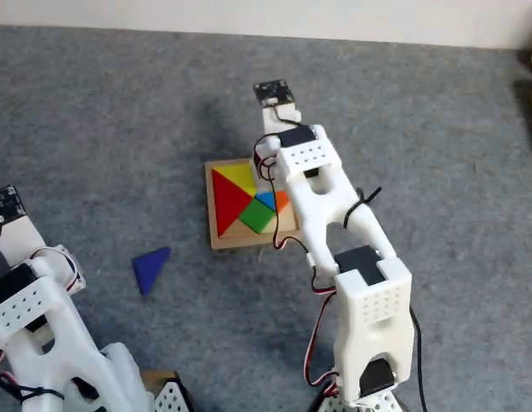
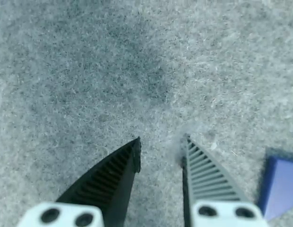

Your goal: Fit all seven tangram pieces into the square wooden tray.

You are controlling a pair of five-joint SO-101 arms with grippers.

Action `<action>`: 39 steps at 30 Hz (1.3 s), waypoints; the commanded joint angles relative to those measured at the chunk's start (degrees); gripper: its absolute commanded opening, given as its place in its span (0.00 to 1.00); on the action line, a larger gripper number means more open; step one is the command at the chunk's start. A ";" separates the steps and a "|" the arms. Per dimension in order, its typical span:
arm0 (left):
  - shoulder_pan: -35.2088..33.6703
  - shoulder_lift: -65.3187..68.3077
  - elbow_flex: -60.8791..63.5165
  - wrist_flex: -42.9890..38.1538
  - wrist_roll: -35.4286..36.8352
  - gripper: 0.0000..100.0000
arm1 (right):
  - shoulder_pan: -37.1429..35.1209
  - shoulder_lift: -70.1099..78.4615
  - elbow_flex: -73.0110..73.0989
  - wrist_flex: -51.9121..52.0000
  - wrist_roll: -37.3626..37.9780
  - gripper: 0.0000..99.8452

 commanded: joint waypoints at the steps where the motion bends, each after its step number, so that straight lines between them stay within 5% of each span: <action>1: -0.13 -1.63 -0.31 -0.79 0.62 0.15 | -0.57 -2.33 -4.09 5.14 0.26 0.14; 7: -0.66 -1.63 -0.75 -0.79 0.70 0.15 | -2.77 -6.64 -11.56 15.43 0.18 0.12; 15: -7.69 -1.63 -2.51 -0.79 2.99 0.15 | -18.77 -9.01 -12.09 20.44 -1.41 0.19; 24: -9.98 -1.63 -2.59 -0.88 3.08 0.15 | -34.15 -8.31 -11.47 9.01 -22.77 0.20; 39: -10.07 -1.63 -2.51 -2.02 3.16 0.15 | -37.85 7.16 -10.77 -4.26 -38.86 0.20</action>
